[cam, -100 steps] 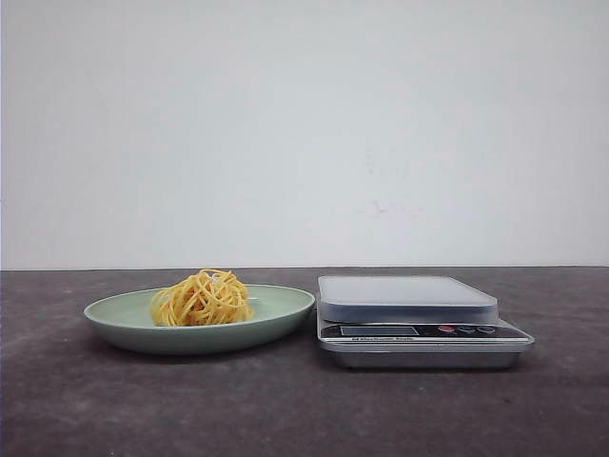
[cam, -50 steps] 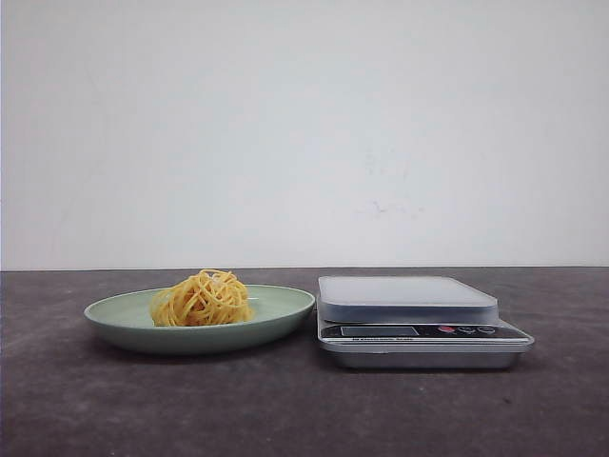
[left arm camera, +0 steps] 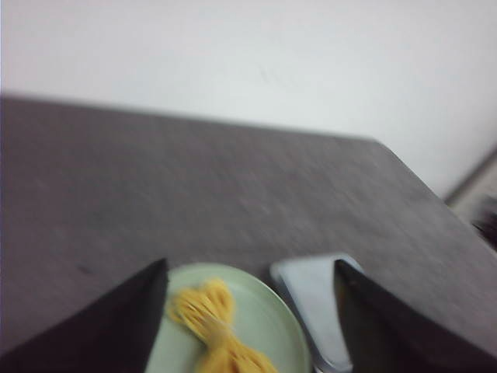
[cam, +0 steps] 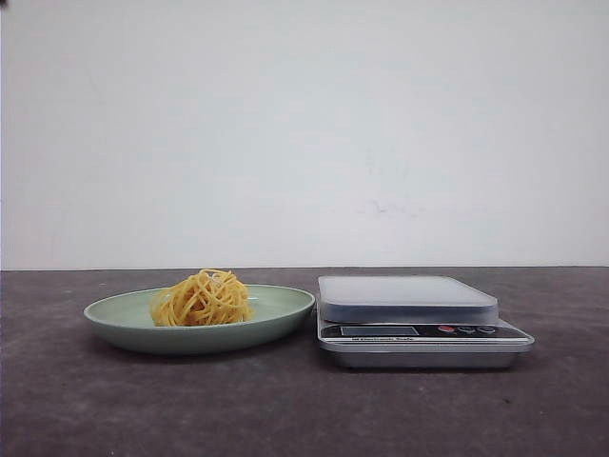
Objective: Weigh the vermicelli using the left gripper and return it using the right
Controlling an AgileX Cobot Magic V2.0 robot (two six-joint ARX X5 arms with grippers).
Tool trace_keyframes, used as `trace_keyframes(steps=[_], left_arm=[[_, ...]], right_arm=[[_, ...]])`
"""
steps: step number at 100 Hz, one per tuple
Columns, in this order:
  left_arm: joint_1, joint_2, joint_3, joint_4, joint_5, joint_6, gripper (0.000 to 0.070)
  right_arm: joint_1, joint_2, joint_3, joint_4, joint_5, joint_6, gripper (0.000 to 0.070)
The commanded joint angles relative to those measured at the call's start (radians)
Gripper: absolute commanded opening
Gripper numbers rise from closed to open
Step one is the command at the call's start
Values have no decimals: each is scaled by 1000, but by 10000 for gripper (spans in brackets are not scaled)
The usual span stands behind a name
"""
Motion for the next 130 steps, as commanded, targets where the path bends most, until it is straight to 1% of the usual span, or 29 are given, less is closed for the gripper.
trace_keyframes(steps=[1, 9, 17, 24, 40, 52, 64, 74, 97, 130], left_arm=[[-38, 39, 36, 14, 14, -29, 458], [-96, 108, 63, 14, -8, -39, 456], [-154, 190, 103, 8, -55, -39, 432], [-203, 277, 151, -18, -94, -39, 432], [-278, 510, 310, -160, -188, -21, 433], [-310, 683, 445, -295, -227, -16, 434], [-322, 827, 544, -377, -238, -1, 434], [-329, 914, 578, -406, -245, -2, 434], [-348, 1050, 578, -425, -255, -2, 434], [-367, 1146, 578, -399, -282, -6, 433]], right_arm=[[0, 14, 23, 4, -26, -13, 554], [0, 28, 23, 0, -49, -7, 553], [1, 40, 23, -10, -66, -6, 553], [1, 49, 23, -24, -71, -7, 554], [10, 63, 23, -51, -71, -11, 554], [21, 65, 23, -56, -71, -15, 554], [30, 64, 23, -58, -71, -14, 554], [37, 64, 23, -71, -71, -16, 554], [46, 64, 23, -95, -68, -33, 554], [45, 64, 23, -122, -68, -37, 554]])
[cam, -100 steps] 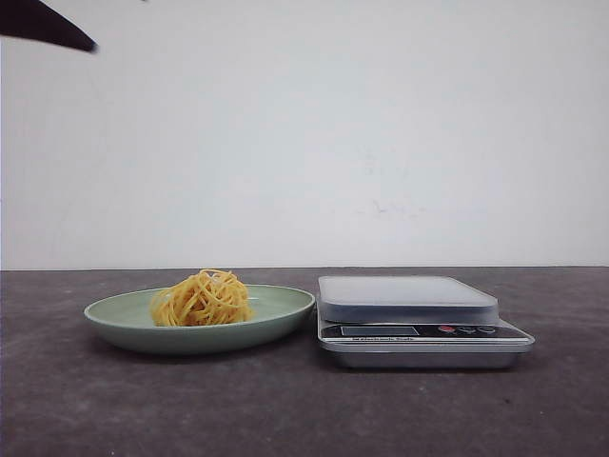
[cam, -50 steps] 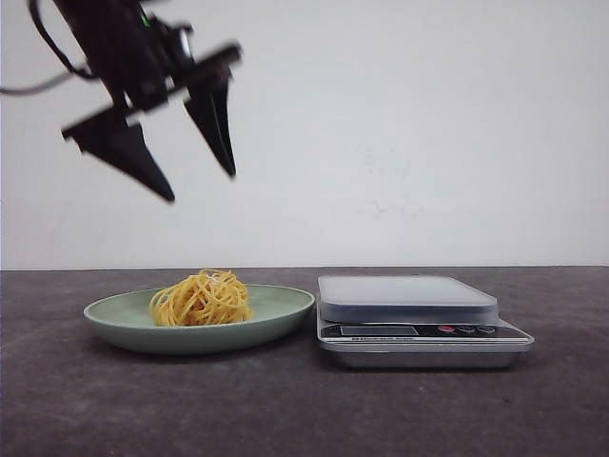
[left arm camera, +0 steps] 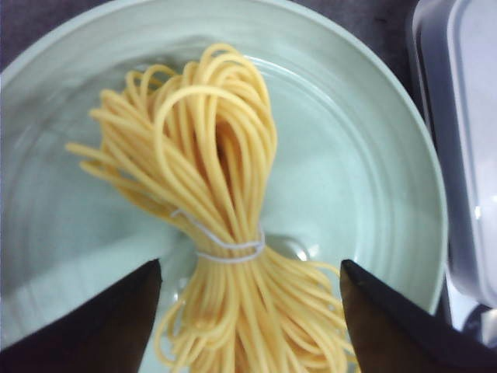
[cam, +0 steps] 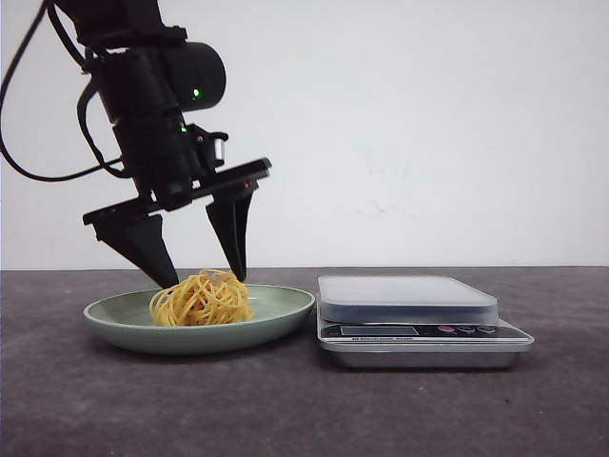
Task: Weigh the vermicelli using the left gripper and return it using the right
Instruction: 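Lower the left gripper onto the vermicelli bundle and close it, then lift the vermicelli with the left gripper and carry it over the scale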
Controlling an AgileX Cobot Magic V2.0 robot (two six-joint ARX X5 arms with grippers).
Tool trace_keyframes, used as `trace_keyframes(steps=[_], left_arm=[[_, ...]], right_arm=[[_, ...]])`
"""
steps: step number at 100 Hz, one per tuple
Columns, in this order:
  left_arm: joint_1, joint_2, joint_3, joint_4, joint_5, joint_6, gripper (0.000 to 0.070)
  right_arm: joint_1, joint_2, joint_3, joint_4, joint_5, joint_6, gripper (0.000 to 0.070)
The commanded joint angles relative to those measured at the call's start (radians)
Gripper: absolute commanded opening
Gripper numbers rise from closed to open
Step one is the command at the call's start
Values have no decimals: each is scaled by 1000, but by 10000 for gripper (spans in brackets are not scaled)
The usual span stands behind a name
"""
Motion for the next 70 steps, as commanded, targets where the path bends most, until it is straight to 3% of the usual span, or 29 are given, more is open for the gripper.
trace_keyframes(steps=[1, 15, 34, 70], left_arm=[[-6, 42, 19, 0, -7, 11, 433], [-5, 51, 19, 29, -15, 9, 400], [-6, 51, 19, 48, -14, 30, 0], [-17, -16, 61, 31, 9, 41, 11]], right_arm=[[4, 3, 21, -3, 0, -11, 554], [4, 3, 21, -16, 0, -12, 553], [4, 3, 20, -17, 0, -12, 553], [4, 3, 21, -18, 2, -12, 553]])
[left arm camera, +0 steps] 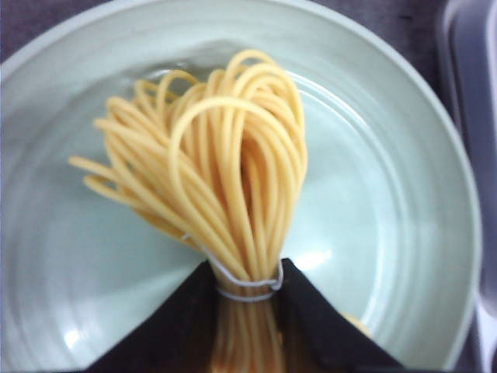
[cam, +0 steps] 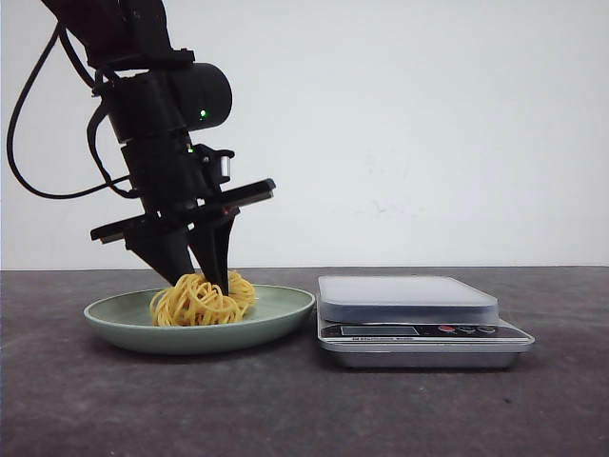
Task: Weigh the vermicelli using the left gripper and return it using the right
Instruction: 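Lift the vermicelli with the left gripper and carry it over the scale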
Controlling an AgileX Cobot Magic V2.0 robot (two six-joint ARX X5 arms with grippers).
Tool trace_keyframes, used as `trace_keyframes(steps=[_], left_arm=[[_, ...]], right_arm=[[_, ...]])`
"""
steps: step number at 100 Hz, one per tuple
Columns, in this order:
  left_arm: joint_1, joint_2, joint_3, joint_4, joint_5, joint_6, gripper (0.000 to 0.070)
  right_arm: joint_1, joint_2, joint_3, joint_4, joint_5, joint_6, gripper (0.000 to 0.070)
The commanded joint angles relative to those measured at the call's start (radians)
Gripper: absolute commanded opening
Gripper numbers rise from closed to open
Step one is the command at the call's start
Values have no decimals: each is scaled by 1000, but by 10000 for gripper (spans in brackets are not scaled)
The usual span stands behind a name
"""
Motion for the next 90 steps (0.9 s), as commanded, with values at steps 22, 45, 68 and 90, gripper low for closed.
trace_keyframes(steps=[22, 45, 68, 90], left_arm=[[-39, -144, 147, 54, 188, -94, 11], [-112, -148, 211, 194, 240, -246, 11], [-195, -114, 211, 310, 232, -346, 11], [-223, -11, 212, 301, 240, -381, 11]], right_arm=[[4, 3, 20, 6, 1, -11, 553], [4, 3, 20, 6, 0, -11, 553], [4, 3, 20, 6, -1, -11, 553], [4, 3, 20, 6, -1, -11, 553]])
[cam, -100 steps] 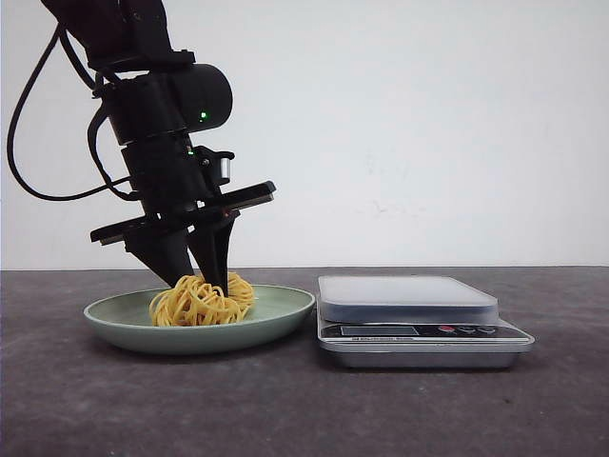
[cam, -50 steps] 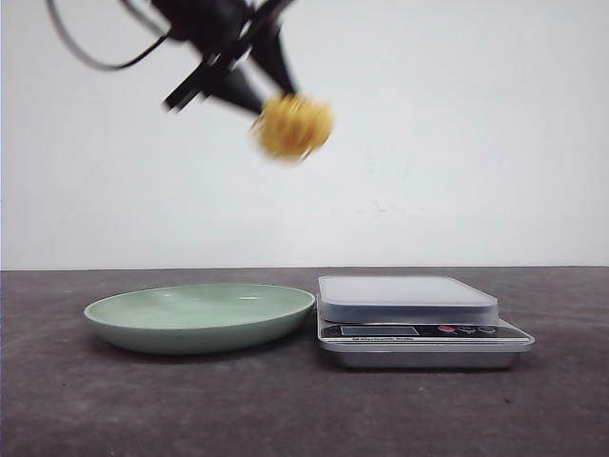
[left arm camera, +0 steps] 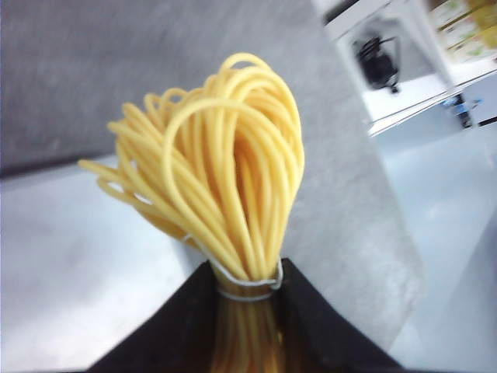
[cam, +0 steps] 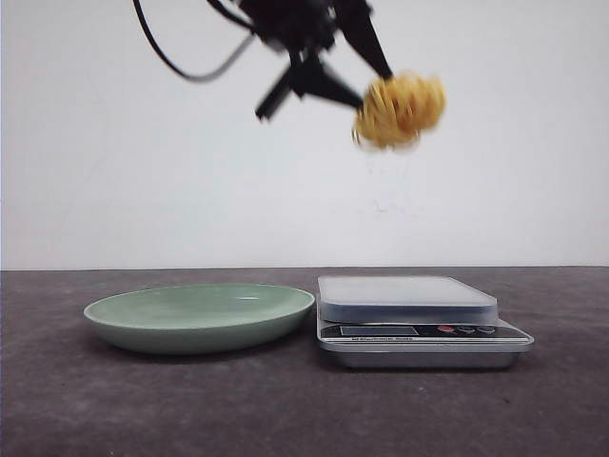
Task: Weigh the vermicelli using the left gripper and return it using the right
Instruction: 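Lift the vermicelli with the left gripper and carry it over the scale, then open the left gripper to drop the vermicelli onto the scale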
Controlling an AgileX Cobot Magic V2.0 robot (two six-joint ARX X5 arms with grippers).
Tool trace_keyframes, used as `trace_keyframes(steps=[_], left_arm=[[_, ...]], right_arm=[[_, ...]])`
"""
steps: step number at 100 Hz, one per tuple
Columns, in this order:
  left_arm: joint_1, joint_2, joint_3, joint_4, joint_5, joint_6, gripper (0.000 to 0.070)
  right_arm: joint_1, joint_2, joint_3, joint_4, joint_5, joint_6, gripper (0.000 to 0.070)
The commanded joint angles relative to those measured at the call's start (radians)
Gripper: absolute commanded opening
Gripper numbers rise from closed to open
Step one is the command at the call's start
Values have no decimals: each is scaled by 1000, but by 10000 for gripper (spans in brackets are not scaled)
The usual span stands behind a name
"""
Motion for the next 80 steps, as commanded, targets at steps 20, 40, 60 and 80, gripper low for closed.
trace_keyframes(steps=[20, 40, 60, 80], left_arm=[[-13, 135, 20, -29, 8, -41, 11], [-14, 190, 20, -43, 4, -39, 11], [-14, 209, 20, -52, 2, 0, 45], [-11, 208, 33, -41, 8, -6, 355]], right_arm=[[4, 3, 20, 7, -1, -11, 553], [4, 3, 20, 6, -2, -11, 553], [4, 3, 20, -3, -2, -11, 553], [4, 3, 20, -10, -2, -12, 553]])
